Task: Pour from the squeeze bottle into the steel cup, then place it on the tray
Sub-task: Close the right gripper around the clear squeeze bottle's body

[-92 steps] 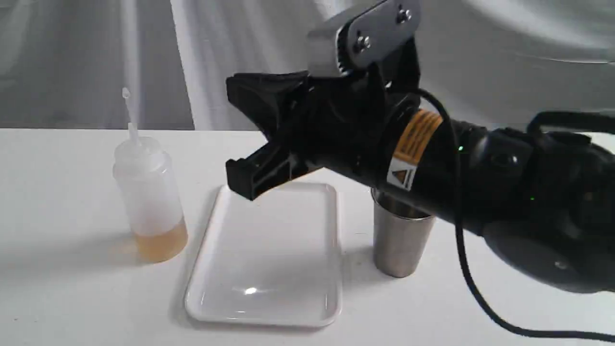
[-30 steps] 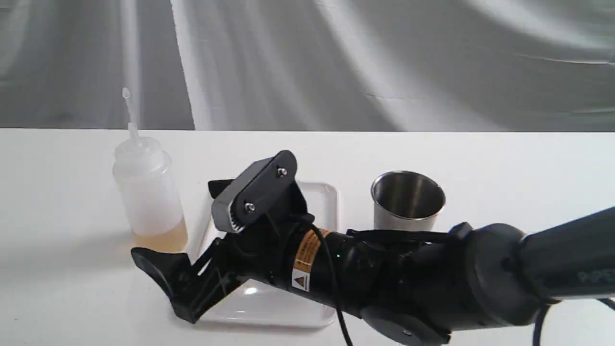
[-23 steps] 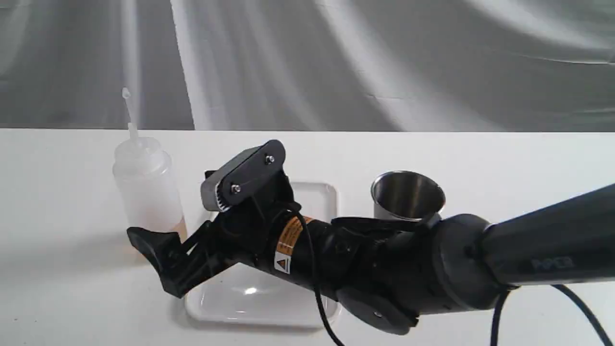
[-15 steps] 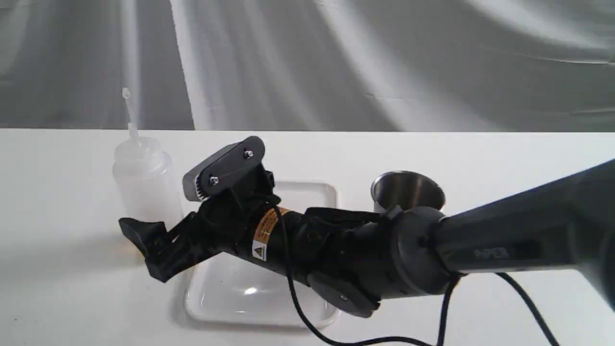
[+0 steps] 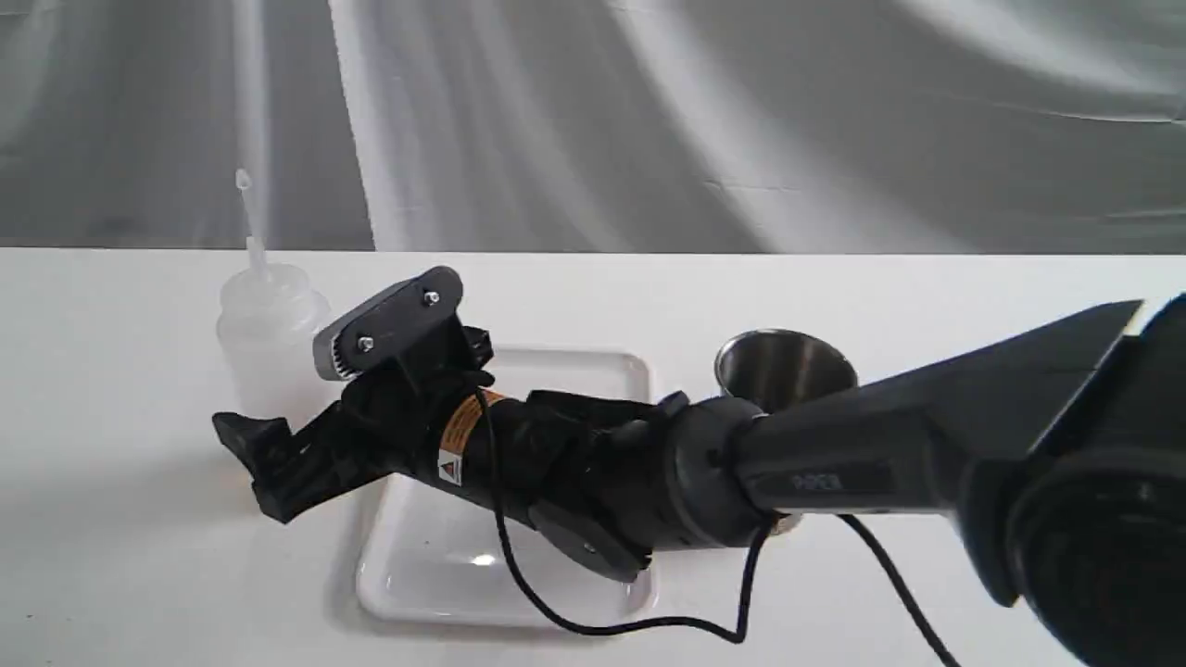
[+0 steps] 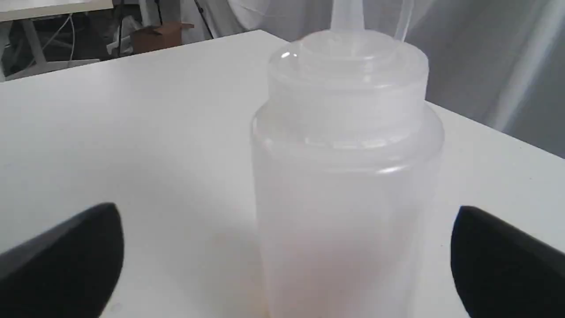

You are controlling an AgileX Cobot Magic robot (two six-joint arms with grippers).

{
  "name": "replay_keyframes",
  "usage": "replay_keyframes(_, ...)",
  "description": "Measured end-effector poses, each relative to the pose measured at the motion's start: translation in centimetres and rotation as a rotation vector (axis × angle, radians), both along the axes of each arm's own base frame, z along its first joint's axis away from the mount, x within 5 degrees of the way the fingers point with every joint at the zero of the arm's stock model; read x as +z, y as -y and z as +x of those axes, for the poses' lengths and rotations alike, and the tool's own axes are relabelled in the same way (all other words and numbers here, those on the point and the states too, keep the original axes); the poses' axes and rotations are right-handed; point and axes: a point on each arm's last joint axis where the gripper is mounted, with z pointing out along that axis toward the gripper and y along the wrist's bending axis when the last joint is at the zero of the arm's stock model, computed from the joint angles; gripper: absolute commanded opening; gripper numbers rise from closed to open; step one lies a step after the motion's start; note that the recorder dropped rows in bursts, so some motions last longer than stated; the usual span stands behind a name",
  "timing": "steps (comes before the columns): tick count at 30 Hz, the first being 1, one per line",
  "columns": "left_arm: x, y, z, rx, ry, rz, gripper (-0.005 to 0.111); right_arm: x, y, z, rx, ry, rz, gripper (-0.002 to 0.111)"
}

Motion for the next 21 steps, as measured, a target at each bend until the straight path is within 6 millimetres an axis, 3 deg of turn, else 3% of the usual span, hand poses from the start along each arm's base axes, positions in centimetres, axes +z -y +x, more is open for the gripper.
replay_keyframes(21,0.0,0.0,0.0,0.0,0.0,0.0,0.0,-3.0,-1.2,3.4,-0.036,-0.009,-0.017,0.105)
